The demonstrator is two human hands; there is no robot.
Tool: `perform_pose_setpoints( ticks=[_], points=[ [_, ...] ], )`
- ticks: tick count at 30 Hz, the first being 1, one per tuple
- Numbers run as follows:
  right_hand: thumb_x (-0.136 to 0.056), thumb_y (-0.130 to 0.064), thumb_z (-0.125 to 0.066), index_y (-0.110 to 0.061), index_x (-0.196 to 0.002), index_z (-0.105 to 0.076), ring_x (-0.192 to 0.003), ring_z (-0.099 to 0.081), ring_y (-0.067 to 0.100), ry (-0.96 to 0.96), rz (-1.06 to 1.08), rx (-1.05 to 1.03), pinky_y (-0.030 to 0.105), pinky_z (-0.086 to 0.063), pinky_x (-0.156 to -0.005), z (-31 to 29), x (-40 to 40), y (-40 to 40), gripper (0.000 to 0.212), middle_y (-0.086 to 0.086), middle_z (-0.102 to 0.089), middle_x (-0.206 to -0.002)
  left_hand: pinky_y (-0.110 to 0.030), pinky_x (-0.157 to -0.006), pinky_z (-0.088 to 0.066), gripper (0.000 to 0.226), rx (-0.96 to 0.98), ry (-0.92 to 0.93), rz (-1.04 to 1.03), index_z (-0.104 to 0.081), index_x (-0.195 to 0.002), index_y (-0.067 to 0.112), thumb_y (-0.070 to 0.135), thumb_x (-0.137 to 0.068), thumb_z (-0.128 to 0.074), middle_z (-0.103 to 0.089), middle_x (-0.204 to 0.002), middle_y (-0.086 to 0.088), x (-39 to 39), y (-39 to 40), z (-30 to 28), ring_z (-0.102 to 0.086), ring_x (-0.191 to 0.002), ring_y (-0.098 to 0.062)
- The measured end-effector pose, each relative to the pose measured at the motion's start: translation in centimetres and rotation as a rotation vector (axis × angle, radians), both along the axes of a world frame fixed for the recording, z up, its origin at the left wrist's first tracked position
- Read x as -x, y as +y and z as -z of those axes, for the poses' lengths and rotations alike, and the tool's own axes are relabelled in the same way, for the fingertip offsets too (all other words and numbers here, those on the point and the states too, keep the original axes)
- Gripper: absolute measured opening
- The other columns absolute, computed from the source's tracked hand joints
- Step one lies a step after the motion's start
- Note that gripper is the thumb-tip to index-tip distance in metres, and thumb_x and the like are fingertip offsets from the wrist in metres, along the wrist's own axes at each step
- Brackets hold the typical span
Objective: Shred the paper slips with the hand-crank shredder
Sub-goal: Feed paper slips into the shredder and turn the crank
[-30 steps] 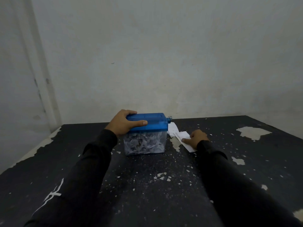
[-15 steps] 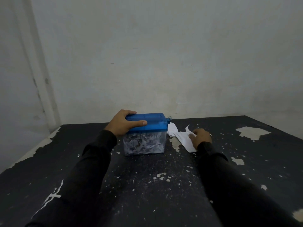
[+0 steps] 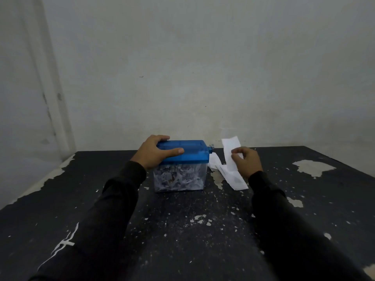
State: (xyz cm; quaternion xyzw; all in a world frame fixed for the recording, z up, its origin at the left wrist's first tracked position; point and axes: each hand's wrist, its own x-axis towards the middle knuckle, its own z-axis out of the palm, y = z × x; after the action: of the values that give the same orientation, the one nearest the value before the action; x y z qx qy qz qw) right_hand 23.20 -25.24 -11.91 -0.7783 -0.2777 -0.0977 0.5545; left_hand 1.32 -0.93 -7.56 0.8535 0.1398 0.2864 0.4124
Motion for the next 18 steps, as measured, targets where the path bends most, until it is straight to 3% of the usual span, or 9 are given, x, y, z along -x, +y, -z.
perform_pose_setpoints(
  ticks=[3,5,7,9,11,14,16,18],
  points=[
    [-0.091,-0.001,-0.062,-0.014,-0.106,-0.068,-0.102,-0.063,0.019,-0.021,-0.067,-0.117,0.037,-0.054,-0.096,-1.8,1.5,0.1,0.020,0.005,-0.067,-0.115,-0.038,-0.101,-0.048,0.096,-0.117,-0.029,-0.096,-0.057,-0.134,0.030,0.085,-0.057,-0.071,-0.054,-0.130,0.006,0.4,-0.5,0.2,-0.052,-0.117,-0.016],
    [-0.092,0.000,-0.063,-0.018,-0.113,-0.062,-0.108,-0.064,0.020,-0.017,-0.145,-0.226,0.035,-0.057,-0.093,-3.3,2.4,0.2,0.028,0.000,-0.063,-0.121,-0.042,-0.101,-0.043,0.077,-0.322,-0.091,-0.173,-0.059,-0.123,0.036,0.086,-0.065,-0.066,-0.056,-0.125,0.011,0.5,-0.5,0.1,-0.050,-0.118,-0.017],
    [-0.091,0.001,-0.066,-0.017,-0.113,-0.061,-0.105,-0.067,0.016,-0.041,-0.225,-0.311,0.031,-0.058,-0.089,-5.0,3.4,0.8,0.028,-0.004,-0.065,-0.119,-0.045,-0.101,-0.045,0.054,-0.385,-0.216,-0.127,-0.059,-0.112,0.036,0.077,-0.077,-0.066,-0.062,-0.116,0.014,0.4,-0.8,-0.5,-0.056,-0.113,-0.014],
    [-0.089,-0.001,-0.070,-0.017,-0.109,-0.064,-0.102,-0.069,0.018,-0.069,-0.310,-0.321,0.029,-0.059,-0.085,-6.6,4.4,2.1,0.026,0.001,-0.069,-0.116,-0.043,-0.099,-0.049,0.035,-0.301,-0.307,-0.026,-0.060,-0.108,0.031,0.058,-0.088,-0.070,-0.067,-0.108,0.013,0.3,-2.0,-1.4,-0.062,-0.107,-0.007],
    [-0.088,-0.004,-0.074,-0.018,-0.106,-0.068,-0.102,-0.070,0.026,-0.067,-0.397,-0.297,0.033,-0.060,-0.083,-7.7,5.5,4.1,0.023,0.008,-0.071,-0.114,-0.037,-0.094,-0.052,0.024,-0.169,-0.286,0.059,-0.061,-0.111,0.031,0.043,-0.093,-0.071,-0.071,-0.102,0.009,0.2,-3.1,-2.4,-0.066,-0.103,-0.007],
    [-0.089,-0.007,-0.075,-0.011,-0.111,-0.068,-0.100,-0.071,0.032,-0.072,-0.499,-0.265,0.042,-0.061,-0.085,-8.6,7.1,7.0,0.024,0.015,-0.072,-0.111,-0.028,-0.084,-0.053,0.028,-0.041,-0.224,0.168,-0.063,-0.122,0.032,0.034,-0.096,-0.071,-0.076,-0.096,-0.001,0.3,-3.6,-3.6,-0.071,-0.096,-0.014],
    [-0.092,-0.010,-0.073,-0.005,-0.117,-0.066,-0.088,-0.072,0.026,-0.124,-0.561,-0.217,0.038,-0.061,-0.078,-8.9,7.8,8.2,0.027,0.013,-0.074,-0.101,-0.025,-0.082,-0.057,0.031,0.008,-0.266,0.215,-0.064,-0.126,0.021,0.019,-0.096,-0.071,-0.077,-0.097,-0.005,0.4,-3.4,-4.0,-0.073,-0.094,-0.016],
    [-0.094,-0.013,-0.071,-0.003,-0.121,-0.064,-0.075,-0.067,0.009,-0.174,-0.596,-0.147,0.026,-0.055,-0.071,-9.0,8.3,9.1,0.030,0.000,-0.071,-0.088,-0.024,-0.079,-0.058,0.026,-0.004,-0.303,0.175,-0.070,-0.120,0.010,0.007,-0.094,-0.072,-0.077,-0.094,0.001,0.2,-2.8,-4.1,-0.074,-0.089,-0.013]
  ],
)
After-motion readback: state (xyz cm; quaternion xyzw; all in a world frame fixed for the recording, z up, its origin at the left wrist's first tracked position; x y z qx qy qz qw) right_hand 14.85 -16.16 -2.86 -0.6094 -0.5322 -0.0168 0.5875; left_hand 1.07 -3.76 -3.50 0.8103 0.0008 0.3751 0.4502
